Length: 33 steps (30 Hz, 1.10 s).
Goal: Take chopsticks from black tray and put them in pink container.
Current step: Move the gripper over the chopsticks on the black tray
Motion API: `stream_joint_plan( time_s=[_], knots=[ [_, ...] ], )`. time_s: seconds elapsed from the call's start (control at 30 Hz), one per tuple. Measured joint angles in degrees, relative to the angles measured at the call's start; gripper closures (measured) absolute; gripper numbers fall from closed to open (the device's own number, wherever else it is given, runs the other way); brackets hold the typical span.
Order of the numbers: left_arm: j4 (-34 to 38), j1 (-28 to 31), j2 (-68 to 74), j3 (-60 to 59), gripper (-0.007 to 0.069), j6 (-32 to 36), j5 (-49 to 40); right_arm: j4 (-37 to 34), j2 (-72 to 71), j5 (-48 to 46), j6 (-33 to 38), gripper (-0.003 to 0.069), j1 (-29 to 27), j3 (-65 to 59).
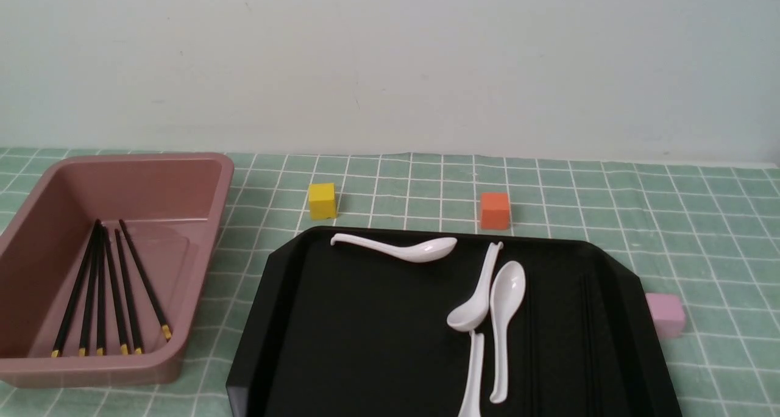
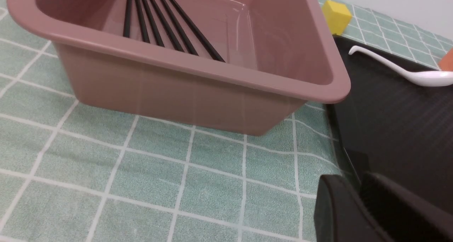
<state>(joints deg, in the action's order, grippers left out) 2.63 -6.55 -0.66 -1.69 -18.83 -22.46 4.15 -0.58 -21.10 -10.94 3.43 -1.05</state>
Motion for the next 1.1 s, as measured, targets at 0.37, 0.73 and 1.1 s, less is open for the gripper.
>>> stream_joint_plan(
  time_s=[0.37,0.73,1.1],
  knots=[
    [-0.3,0.0,0.0,0.0,0.0509,0.0,0.0,-14.9,0.0,1.7,-16.5,0.0419,0.0,-0.2],
    [-0.4,0.0,0.0,0.0,0.0494,0.0,0.0,-28.3,0.0,2.4,-27.1,0.0419,0.0,-0.3],
    [-0.4,0.0,0.0,0.0,0.0485,0.0,0.0,-19.9,11.6,10.1,-12.2,0.0604,0.0,15.3]
  ],
)
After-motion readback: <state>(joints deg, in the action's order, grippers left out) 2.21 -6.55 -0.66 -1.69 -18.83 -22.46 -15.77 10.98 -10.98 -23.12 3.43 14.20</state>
